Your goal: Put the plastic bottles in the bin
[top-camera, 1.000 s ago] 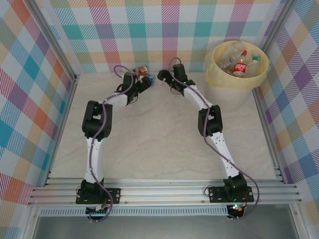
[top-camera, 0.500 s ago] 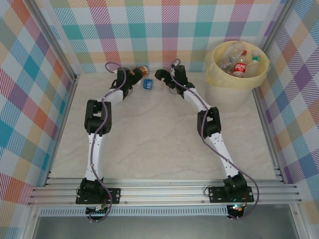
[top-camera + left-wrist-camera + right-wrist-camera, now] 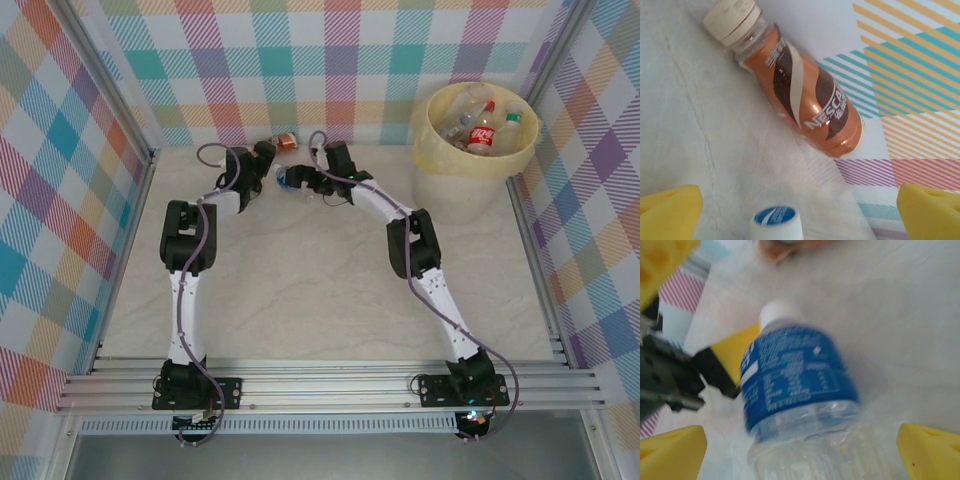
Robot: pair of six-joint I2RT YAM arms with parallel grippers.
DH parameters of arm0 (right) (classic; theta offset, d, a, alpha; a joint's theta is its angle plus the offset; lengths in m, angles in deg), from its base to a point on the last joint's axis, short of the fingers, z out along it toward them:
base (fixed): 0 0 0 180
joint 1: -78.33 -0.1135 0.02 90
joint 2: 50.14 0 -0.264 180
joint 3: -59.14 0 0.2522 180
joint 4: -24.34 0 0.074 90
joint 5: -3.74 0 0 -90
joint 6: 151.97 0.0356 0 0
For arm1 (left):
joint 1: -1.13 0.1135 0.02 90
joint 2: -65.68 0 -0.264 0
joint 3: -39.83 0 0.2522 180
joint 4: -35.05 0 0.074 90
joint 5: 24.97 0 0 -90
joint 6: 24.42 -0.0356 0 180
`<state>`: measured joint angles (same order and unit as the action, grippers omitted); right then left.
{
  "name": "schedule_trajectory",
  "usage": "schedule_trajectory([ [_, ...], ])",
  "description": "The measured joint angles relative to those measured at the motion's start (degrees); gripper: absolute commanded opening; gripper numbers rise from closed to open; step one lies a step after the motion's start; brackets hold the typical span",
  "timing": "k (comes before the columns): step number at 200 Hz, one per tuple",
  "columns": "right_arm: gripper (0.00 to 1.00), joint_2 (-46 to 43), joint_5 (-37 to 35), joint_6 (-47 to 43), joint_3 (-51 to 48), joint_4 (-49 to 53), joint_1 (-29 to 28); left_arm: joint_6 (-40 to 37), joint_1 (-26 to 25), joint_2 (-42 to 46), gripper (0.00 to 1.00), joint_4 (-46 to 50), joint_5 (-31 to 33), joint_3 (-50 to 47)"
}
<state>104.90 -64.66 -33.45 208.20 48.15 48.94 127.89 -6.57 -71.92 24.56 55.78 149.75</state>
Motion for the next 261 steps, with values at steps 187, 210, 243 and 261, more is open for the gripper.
schedule_trajectory([
  [187,0.68,1.3,-22.9,-3.8,8.6,19.3,-7.0,14.6,-1.0,4.5,1.0,-13.1,-9.7,-13.2],
  [210,0.61,1.9,-22.4,-3.1,10.3,19.6,-7.0,14.6,-1.2,5.1,1.0,-13.4,-10.0,-14.3],
  [243,0.58,0.8,-22.3,-3.5,8.0,18.6,-7.0,14.1,-1.4,7.0,1.0,-12.3,-11.3,-16.5],
  [261,0.57,-5.0,-22.9,-5.0,-0.9,16.4,-7.0,12.6,-1.7,9.7,1.0,-8.9,-11.8,-18.5],
])
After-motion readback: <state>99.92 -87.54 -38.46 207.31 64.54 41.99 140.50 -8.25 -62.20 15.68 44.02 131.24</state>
